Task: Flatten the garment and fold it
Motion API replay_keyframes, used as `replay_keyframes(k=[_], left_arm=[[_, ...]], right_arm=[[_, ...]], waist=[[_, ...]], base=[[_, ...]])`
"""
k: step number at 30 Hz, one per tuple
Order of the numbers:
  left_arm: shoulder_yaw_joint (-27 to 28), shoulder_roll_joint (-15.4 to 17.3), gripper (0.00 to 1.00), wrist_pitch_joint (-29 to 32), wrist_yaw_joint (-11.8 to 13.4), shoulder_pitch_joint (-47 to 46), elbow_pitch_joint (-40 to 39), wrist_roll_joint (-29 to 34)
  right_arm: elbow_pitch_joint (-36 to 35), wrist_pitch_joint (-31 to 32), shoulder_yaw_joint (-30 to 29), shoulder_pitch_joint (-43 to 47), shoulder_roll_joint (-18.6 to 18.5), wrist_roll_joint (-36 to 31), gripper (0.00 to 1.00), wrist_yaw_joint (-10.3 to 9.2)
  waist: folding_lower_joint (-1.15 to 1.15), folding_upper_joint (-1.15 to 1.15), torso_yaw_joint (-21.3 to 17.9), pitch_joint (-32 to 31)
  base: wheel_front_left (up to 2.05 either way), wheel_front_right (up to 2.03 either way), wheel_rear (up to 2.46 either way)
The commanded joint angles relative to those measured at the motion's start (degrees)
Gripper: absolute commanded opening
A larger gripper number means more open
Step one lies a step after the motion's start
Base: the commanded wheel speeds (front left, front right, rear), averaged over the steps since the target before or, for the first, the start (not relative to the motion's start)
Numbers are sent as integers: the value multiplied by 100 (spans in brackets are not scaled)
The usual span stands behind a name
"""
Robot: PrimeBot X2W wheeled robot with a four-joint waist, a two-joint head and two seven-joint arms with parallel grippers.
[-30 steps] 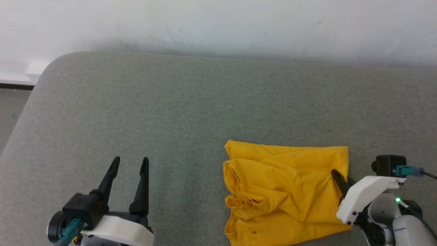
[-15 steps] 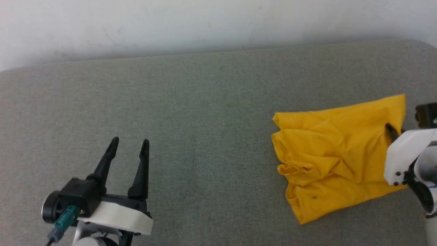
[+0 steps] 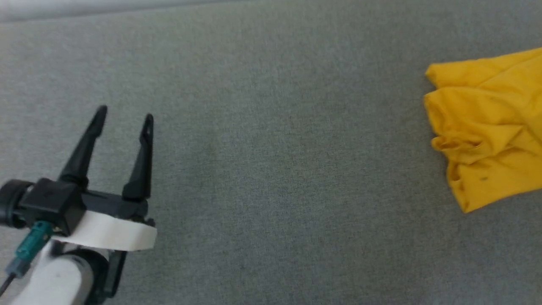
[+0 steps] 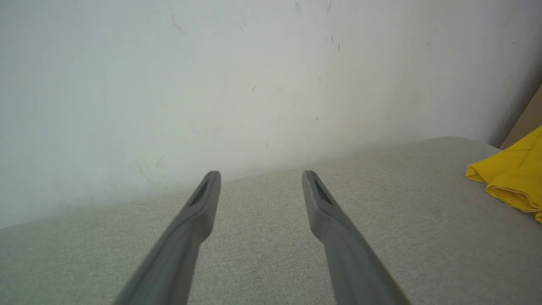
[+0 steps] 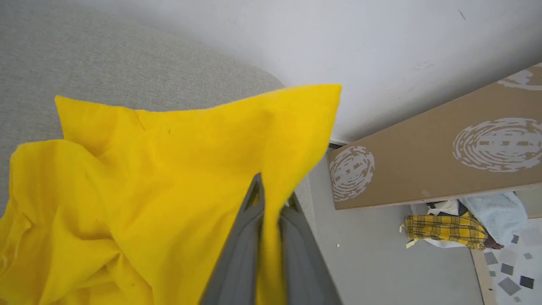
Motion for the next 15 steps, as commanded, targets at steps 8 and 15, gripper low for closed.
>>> replay_keyframes(k=[8, 15], left_arm=[[282, 346, 100, -196, 18, -493, -494, 398], [368, 446, 100, -517, -87, -618, -640, 513]], right_arm=[[523, -251, -391, -434, -575, -397, 0, -12], [971, -641, -794, -599, -545, -859, 0, -12]], waist=[[-2, 0, -180, 1249], [-2, 0, -189, 1575]], base=[[0, 0, 0], [0, 0, 0]])
